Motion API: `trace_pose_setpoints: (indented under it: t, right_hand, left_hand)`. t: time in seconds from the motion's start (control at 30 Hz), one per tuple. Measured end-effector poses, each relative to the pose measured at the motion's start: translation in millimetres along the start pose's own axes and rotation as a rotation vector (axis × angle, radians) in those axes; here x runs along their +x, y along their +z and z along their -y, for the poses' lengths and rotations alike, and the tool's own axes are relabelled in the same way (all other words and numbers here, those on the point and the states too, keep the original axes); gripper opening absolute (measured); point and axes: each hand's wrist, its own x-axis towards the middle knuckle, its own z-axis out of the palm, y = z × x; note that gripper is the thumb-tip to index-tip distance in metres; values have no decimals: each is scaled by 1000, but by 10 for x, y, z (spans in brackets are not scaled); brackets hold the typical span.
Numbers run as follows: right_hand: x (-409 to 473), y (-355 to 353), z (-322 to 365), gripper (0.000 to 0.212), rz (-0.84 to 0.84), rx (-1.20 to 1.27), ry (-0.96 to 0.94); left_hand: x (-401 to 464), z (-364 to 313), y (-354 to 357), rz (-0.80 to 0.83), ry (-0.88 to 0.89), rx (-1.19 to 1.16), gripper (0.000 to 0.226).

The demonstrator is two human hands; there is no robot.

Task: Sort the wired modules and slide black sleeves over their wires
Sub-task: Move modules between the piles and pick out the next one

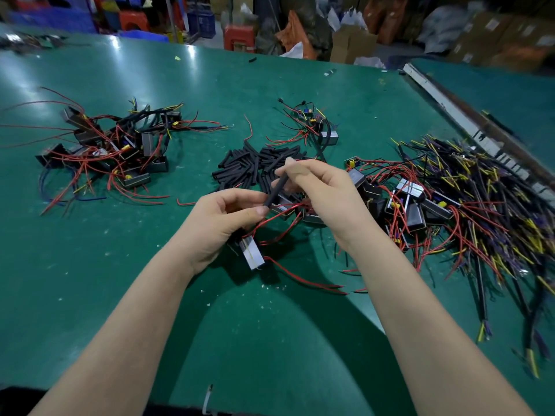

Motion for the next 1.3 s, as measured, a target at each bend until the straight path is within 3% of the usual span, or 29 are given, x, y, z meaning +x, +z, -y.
trace_pose_setpoints:
  t: [0.17, 0.27, 0.37, 0.53, 0.8, 0.93, 1.1, 1.2, 1.3]
  right_hand:
    - [6, 20, 11, 16, -73, -54, -72]
    - [-16, 64, 12, 13, -2, -90, -86]
    - [-42, 126, -1, 12, 47, -161, -111]
    - [-12, 62, 22, 18, -63, -123, -106]
    - [-39, 119, 9, 16, 47, -169, -140]
    - [-21, 94, -20, 21, 25, -199, -102]
    - [31, -9, 18, 41, 17, -127, 97]
    - [4, -64, 5, 27, 121, -253, 66]
    - [-13, -33, -13, 11, 175, -197, -23]
  left_hand:
    - [-13, -39, 11, -19, -5, 73, 19]
    - [-39, -75, 56, -5, 36, 85, 7]
    - [-73, -75, 86, 4, 155, 204, 20]
    - [-70, -82, 63, 65, 105, 287, 18]
    - [-84, -74, 129, 102, 78, 145, 18]
    - [-106, -89, 164, 50, 88, 100, 17]
    - [-55, -98, 91, -131, 14, 20, 16]
    - [-34, -89, 63, -199, -13, -32, 16]
    - [-21, -92, 46, -232, -43, -97, 16]
